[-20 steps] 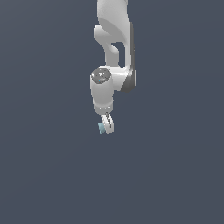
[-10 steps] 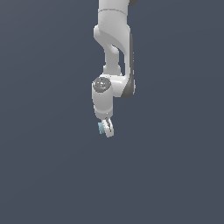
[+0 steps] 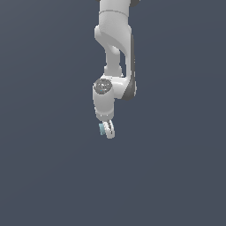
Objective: Pick up the object and move it to a goal position.
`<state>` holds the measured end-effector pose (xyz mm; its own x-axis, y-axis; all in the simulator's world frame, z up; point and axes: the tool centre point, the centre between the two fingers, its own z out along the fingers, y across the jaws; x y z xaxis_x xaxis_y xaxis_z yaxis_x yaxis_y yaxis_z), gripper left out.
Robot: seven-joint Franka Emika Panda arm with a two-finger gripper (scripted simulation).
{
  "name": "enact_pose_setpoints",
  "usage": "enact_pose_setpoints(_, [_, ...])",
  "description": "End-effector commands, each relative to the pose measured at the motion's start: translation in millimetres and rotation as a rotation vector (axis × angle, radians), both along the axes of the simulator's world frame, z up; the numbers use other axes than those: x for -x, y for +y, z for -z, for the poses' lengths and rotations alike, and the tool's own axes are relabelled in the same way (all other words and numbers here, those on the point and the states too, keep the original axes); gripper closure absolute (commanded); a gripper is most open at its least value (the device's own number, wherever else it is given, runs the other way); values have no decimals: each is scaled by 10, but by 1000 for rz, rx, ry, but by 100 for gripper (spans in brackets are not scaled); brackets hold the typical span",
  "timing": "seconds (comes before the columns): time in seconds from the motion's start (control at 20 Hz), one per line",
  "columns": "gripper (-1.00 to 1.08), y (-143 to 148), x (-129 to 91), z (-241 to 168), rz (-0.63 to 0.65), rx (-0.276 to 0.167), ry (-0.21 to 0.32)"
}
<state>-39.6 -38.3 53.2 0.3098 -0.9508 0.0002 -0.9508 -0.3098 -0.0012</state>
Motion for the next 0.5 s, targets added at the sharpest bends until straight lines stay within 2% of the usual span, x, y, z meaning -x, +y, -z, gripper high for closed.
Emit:
enact_pose_setpoints(0.0, [108, -3, 5, 8, 0, 0, 1])
enact_pose_setpoints(0.45, [108, -19, -26, -149, 0, 0, 0])
